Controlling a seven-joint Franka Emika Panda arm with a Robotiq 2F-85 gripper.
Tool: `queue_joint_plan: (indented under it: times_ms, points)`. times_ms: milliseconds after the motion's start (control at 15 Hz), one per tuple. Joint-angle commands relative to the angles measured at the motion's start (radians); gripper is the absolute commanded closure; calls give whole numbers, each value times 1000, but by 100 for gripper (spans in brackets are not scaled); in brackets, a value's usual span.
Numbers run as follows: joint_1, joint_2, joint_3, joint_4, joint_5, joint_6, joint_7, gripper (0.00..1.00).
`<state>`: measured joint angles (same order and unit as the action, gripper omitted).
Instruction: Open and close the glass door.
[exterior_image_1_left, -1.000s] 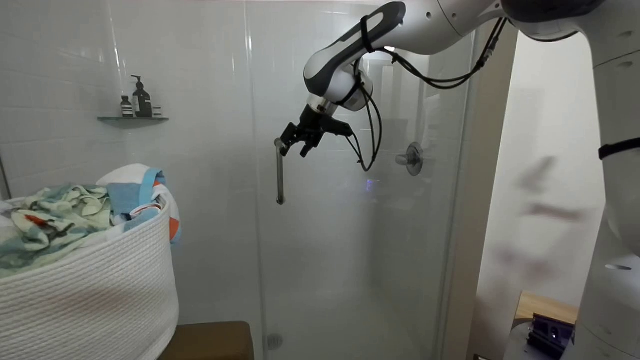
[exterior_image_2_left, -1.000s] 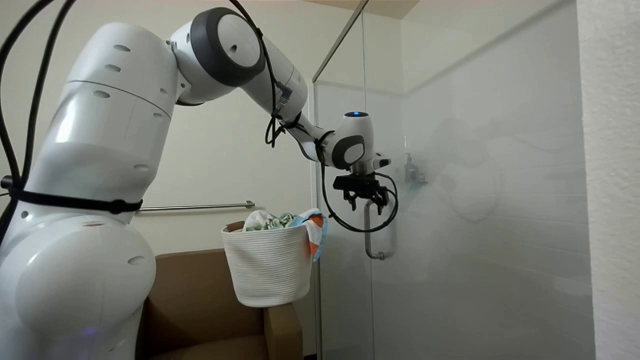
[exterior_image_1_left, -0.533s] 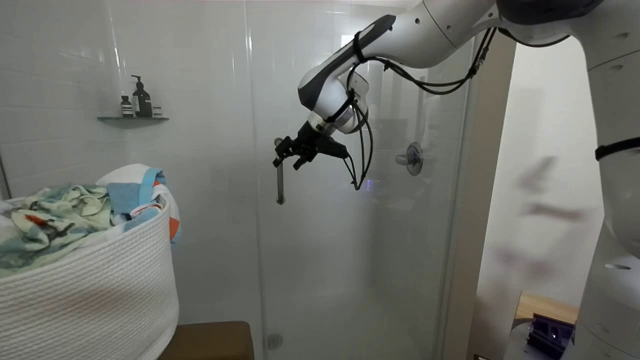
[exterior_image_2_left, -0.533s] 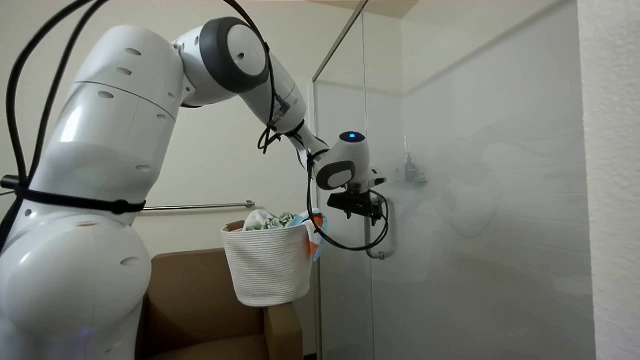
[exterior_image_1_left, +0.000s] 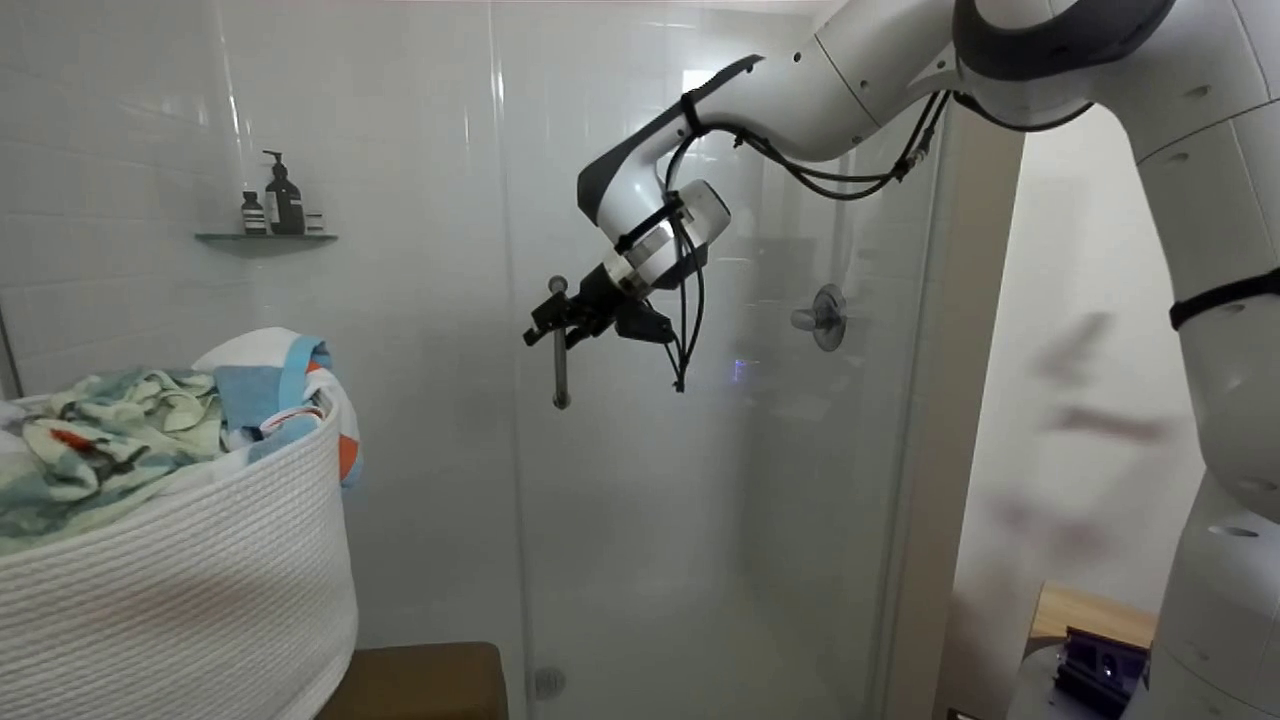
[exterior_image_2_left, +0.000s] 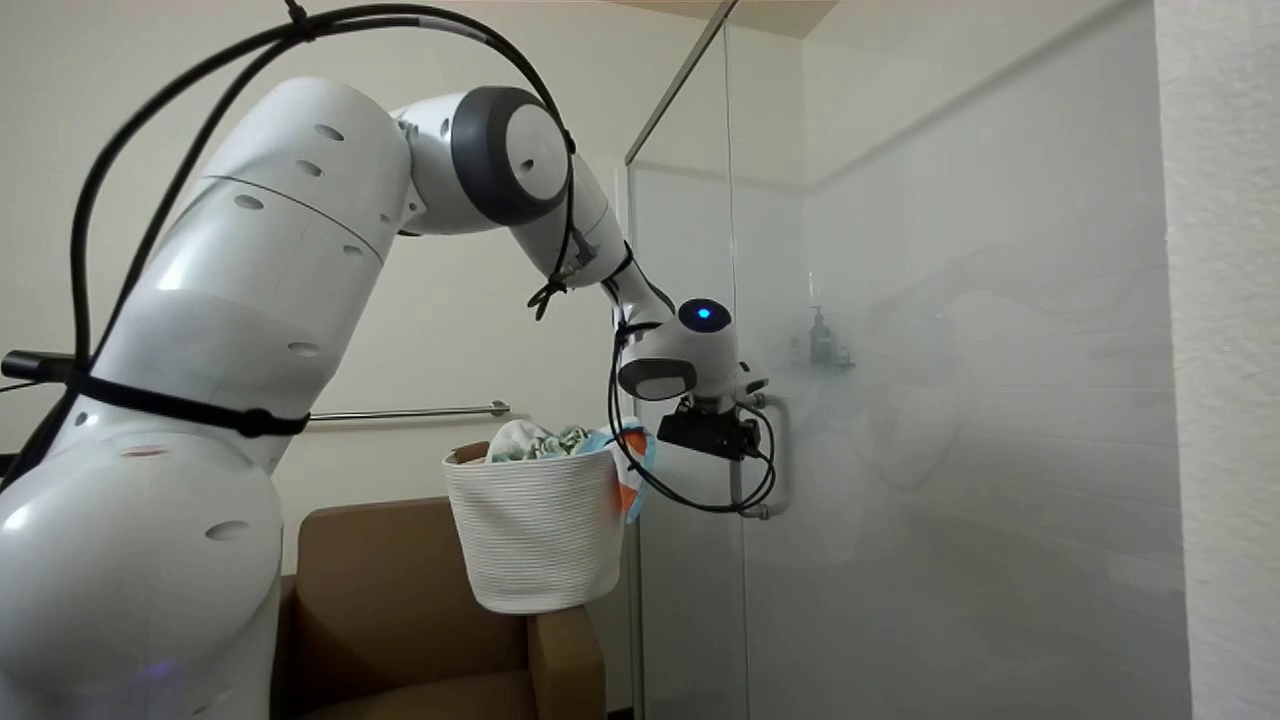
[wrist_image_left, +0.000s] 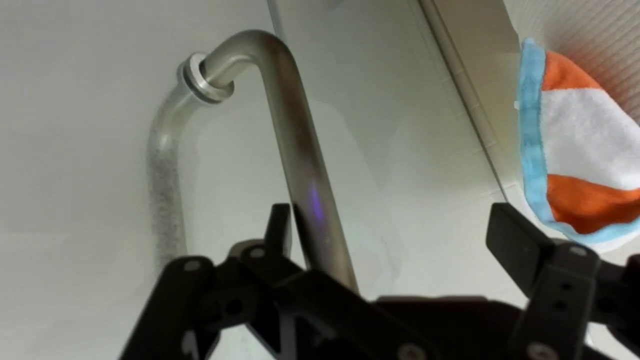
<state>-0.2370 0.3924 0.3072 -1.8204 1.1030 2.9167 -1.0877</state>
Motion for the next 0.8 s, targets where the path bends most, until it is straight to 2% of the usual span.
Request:
queue_joint_plan:
  times_ms: [0, 200, 400, 733]
  points:
    - [-81, 76, 82, 103, 149, -2, -255, 0]
    - [-139, 113, 136, 152, 280, -43, -439, 0]
    - [-188, 116, 181, 137, 424, -142, -597, 0]
    - [-246, 102, 190, 80, 549, -352, -713, 0]
